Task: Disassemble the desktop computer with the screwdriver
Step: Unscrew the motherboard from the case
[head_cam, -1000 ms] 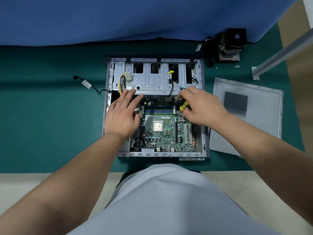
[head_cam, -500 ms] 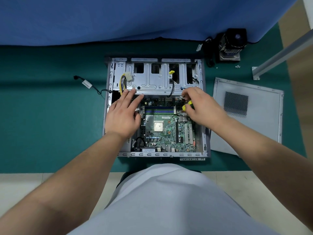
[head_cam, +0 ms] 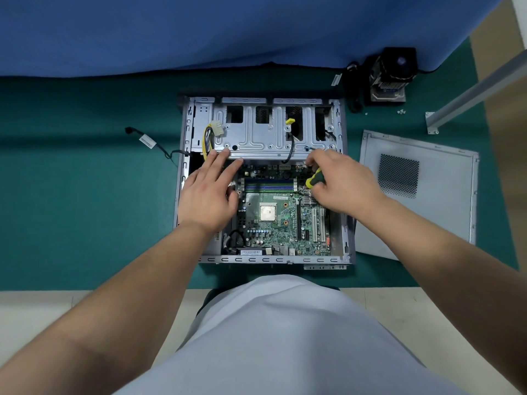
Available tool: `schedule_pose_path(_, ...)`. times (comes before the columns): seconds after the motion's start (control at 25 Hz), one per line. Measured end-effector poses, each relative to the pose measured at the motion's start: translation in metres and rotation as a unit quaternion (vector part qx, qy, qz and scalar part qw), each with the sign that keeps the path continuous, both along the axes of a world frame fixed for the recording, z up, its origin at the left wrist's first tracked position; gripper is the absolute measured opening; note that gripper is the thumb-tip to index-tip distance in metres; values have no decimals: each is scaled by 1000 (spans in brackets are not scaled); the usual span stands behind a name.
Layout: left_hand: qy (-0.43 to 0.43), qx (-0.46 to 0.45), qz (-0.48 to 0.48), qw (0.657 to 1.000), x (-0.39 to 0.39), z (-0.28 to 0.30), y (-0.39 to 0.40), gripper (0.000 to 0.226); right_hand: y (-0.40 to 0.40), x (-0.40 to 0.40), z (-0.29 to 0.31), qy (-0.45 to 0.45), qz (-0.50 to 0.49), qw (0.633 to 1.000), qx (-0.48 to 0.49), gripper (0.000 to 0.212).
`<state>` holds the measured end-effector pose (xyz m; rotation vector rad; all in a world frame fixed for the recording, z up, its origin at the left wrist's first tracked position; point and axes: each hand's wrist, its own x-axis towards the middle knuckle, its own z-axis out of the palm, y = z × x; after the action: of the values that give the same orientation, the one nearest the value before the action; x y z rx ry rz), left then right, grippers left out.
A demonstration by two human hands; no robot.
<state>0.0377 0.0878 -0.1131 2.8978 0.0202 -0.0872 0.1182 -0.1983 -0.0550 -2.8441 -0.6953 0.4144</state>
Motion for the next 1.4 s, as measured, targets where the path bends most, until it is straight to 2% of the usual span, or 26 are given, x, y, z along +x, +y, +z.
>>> schedule_pose_path(0.08, -3, -3, 0, 1000, -1, 0, 0, 66, 0, 0, 1, -39, -14, 998, -37, 40)
schedule_pose_path(0.2, -4, -7, -1, 1000, -1, 0, -1, 66, 2, 0, -1, 3, -4, 1000, 15, 33)
schedule_pose_path(0.28, -2, -9, 0, 1000, -1, 0, -1, 65, 1, 1, 2, 36, 5, 998, 48, 38)
schedule_pose_path(0.4, -2, -12, 2, 1000, -1, 1, -1, 65, 1, -4, 1, -11, -21, 999, 30, 32)
schedule_pose_path(0.48, -1, -12, 2, 1000, -1, 1, -1, 65, 2, -9, -3, 9, -43, 998, 52, 29)
schedule_pose_path(0.6, 0, -8, 1, 1000, -1, 1, -1, 65, 2, -9, -5, 66, -118, 982, 130, 25)
schedule_pose_path(0.88, -2, -6, 1, 1000, -1, 0, -1, 65, -6, -10, -8, 87, -209, 957, 182, 23)
schedule_pose_path(1.24, -2, -17, 2, 1000, 0, 1, 0, 65, -8, -12, -4, 89, -237, 947, 198, 21)
schedule_pose_path(1.4, -5, -15, -11, 1000, 0, 0, 0, 65, -15, -11, 5, 92, -280, 927, 233, 18)
